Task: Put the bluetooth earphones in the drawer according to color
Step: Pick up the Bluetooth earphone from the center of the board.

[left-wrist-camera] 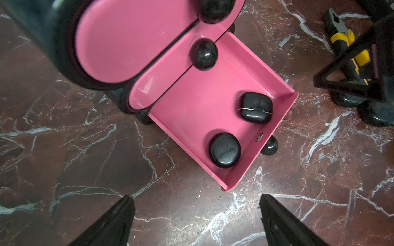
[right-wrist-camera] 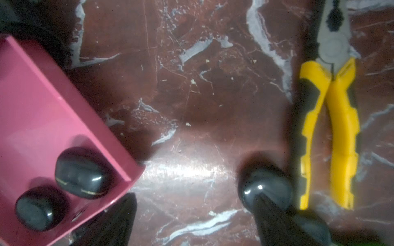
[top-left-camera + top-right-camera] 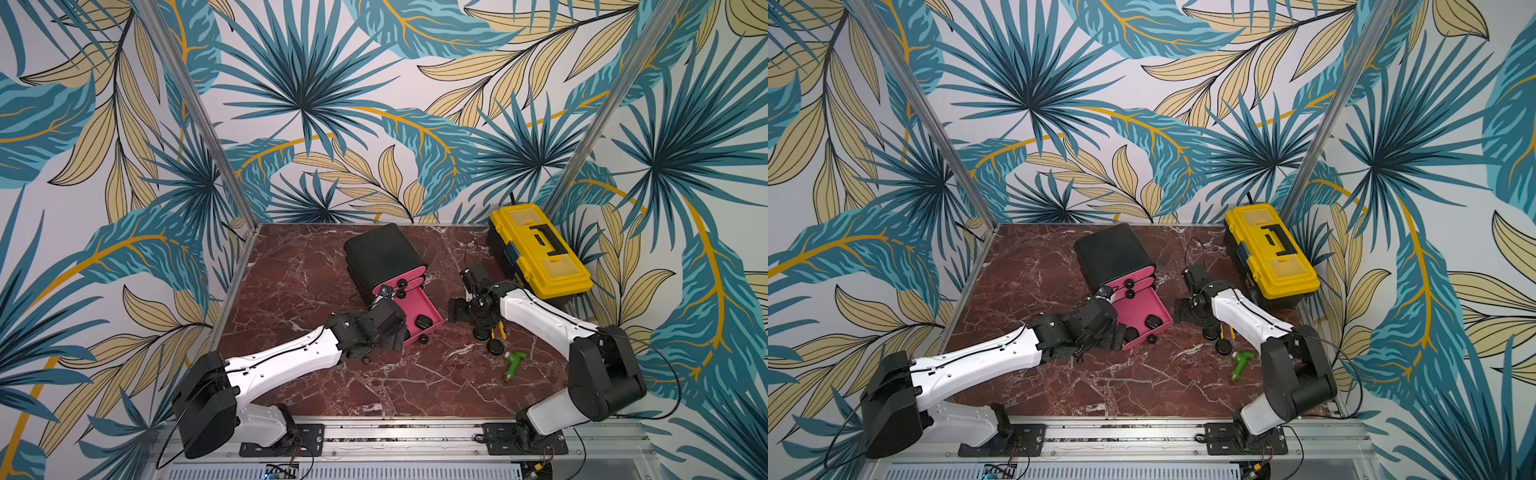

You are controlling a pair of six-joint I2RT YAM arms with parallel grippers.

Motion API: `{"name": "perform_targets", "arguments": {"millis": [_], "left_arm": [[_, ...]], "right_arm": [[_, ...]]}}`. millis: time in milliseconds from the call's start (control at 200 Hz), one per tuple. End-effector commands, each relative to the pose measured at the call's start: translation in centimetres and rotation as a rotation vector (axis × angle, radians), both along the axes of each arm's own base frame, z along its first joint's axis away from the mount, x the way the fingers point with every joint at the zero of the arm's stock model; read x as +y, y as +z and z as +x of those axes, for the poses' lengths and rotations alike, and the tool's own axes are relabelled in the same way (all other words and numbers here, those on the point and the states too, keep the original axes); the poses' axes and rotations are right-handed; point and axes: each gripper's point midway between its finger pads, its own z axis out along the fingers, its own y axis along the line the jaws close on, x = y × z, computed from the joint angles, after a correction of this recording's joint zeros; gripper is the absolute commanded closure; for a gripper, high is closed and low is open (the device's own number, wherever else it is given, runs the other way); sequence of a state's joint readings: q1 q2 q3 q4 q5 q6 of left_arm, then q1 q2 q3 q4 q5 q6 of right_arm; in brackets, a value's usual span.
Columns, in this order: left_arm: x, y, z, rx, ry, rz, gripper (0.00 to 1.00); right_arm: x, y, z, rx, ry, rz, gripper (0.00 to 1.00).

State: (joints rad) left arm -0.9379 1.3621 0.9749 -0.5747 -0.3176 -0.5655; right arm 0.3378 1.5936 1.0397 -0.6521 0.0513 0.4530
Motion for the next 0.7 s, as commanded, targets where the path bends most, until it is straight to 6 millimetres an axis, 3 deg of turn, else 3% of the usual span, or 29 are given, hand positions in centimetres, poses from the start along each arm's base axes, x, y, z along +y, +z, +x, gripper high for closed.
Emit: {"name": "perform_targets", "arguments": {"millis": [0,200,506,696], "left_arm": [[0.7,0.2,-0.1,-0.011,0.005,0.004,0.03],[0.9,0.4,-0.2,-0.018,0.004,0.001,0.03],[0.7,0.3,-0.3,-0.013,-0.001,-0.004,0.03],[0.8,0.1,-0.3,-0.010,-0.002,-0.005,0.03]], "right_arm": [[-0.5,-1.7,0.1,0.071,0.009,-0.023,0.10],[-1.9,-2.9,0.7,0.116,-0.018,-0.063,0.10],[-5.2,-4.9,-1.4,0.202,-0.081,-0.166,0.08],[-4.9,-5.1,-3.0,0.229,-0.081,-0.128,0.08]]}}
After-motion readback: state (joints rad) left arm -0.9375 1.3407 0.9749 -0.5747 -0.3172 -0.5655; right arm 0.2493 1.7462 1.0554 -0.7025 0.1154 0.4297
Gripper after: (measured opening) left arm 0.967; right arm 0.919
